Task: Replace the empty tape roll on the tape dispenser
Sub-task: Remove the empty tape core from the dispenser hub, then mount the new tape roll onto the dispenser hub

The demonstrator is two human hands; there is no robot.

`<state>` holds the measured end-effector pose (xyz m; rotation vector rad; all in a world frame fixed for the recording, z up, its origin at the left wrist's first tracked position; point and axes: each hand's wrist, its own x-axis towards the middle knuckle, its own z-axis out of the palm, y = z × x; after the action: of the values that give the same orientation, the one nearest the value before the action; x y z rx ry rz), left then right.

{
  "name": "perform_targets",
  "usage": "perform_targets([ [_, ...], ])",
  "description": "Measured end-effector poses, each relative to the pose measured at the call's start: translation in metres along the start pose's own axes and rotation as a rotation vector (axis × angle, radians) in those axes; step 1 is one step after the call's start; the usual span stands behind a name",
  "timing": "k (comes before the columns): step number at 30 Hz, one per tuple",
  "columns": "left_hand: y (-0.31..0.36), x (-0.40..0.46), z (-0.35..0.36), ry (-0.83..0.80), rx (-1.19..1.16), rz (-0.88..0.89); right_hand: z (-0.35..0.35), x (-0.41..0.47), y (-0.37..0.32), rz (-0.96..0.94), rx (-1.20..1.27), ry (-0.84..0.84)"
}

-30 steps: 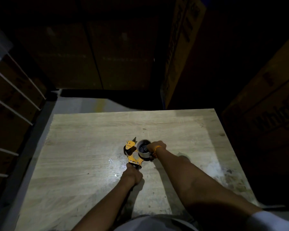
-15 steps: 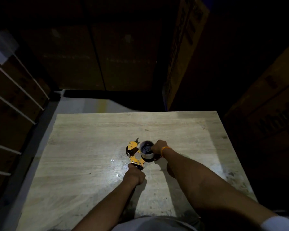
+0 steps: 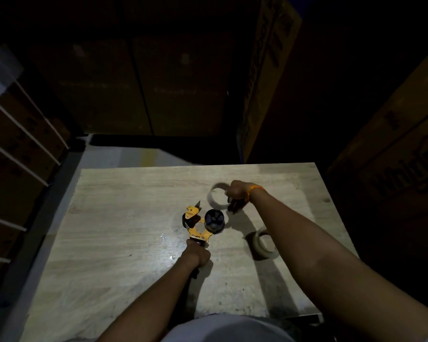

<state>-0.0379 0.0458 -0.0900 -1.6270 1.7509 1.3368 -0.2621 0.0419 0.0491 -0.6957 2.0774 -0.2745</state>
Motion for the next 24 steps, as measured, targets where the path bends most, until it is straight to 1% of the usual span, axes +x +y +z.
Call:
perform_targets([
  [2,0.0,-0.009,-0.006,-0.033,-0.029,0.05,0.002,-0.007,0.008,0.003,-0.016,0.007],
  [4,-0.005,-0.013,-0.006,-0.066,-0.047,0.098,0.011,-0.005,0.029,0.05,0.057,0.004],
  [7,-0.017,-0.019,-0.003,-0.041,-0.003,0.143,0.022,0.002,0.068,0.206,0.304,0.014],
  [10,-0.031,-0.021,0.004,0.01,-0.027,0.21,0.029,0.015,0.103,0.321,0.654,0.089],
  [11,-0.035,-0.021,0.005,0.017,-0.024,0.22,0.029,0.013,0.109,0.343,0.725,0.125],
  [14,-0.041,-0.015,0.004,0.038,-0.003,0.219,0.023,0.014,0.124,0.335,0.857,0.207],
  [17,-0.039,-0.012,0.002,0.04,0.027,0.222,0.016,0.013,0.132,0.305,1.002,0.188],
  [20,-0.04,-0.017,0.0,0.072,0.091,0.269,0.014,0.019,0.142,0.276,1.021,0.181],
  [22,-0.044,-0.02,-0.002,0.082,0.14,0.284,0.012,0.017,0.148,0.267,0.97,0.198],
  [24,-0.046,-0.022,-0.005,0.073,0.18,0.294,0.01,0.014,0.156,0.227,0.86,0.267],
])
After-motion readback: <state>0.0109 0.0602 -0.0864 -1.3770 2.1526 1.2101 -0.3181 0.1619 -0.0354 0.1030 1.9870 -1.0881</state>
